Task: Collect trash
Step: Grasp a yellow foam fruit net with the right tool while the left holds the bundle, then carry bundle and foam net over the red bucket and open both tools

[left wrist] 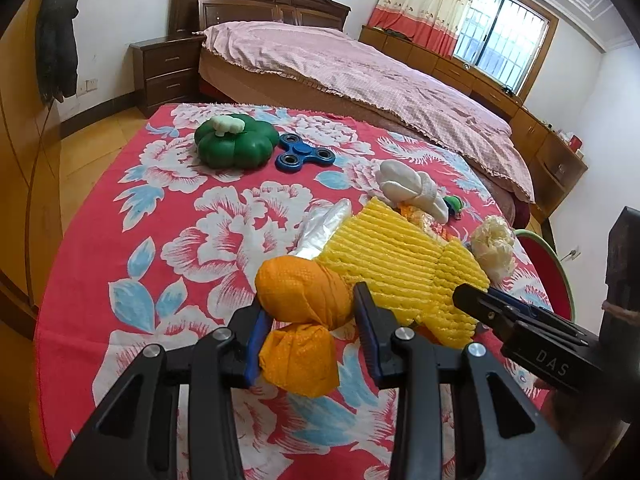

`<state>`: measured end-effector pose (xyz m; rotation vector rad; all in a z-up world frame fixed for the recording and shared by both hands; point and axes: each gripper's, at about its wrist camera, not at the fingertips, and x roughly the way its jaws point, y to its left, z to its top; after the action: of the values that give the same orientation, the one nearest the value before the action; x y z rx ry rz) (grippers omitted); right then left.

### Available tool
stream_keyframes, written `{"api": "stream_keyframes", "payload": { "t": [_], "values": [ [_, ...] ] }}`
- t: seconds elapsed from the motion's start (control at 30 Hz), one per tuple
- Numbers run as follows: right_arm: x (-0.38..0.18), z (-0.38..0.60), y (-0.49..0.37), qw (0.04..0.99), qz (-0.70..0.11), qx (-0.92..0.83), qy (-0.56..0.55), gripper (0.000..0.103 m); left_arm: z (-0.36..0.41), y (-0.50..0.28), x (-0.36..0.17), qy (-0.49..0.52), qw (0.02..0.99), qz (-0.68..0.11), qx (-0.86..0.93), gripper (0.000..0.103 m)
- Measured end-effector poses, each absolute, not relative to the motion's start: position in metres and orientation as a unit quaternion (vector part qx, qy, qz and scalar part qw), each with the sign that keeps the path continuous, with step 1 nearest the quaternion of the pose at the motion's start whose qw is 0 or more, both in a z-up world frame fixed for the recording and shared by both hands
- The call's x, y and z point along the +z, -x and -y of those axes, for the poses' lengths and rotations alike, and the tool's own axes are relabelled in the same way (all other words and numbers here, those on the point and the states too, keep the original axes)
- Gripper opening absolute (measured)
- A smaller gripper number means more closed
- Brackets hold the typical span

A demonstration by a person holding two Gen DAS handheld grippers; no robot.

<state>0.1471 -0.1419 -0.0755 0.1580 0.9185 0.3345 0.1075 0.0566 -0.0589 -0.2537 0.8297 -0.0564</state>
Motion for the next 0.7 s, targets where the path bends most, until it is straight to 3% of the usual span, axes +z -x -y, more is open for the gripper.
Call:
{"api": "stream_keyframes", "payload": {
  "t": [0.27,0.7],
  "values": [
    [-0.073,0.141,-0.142,0.879,-0.434,0.178,-0.086,0.024,-0.053,-0.104,-0.058,0.122,0.907,-0.401,-0.030,0.040],
    [-0.029,0.163,-0.109,0.906,-0.373,0.173,-0.103,0.021,-0.042,-0.094,-0.035,0.117,0.916,-0.382,-0.045,0.040]
  ]
}}
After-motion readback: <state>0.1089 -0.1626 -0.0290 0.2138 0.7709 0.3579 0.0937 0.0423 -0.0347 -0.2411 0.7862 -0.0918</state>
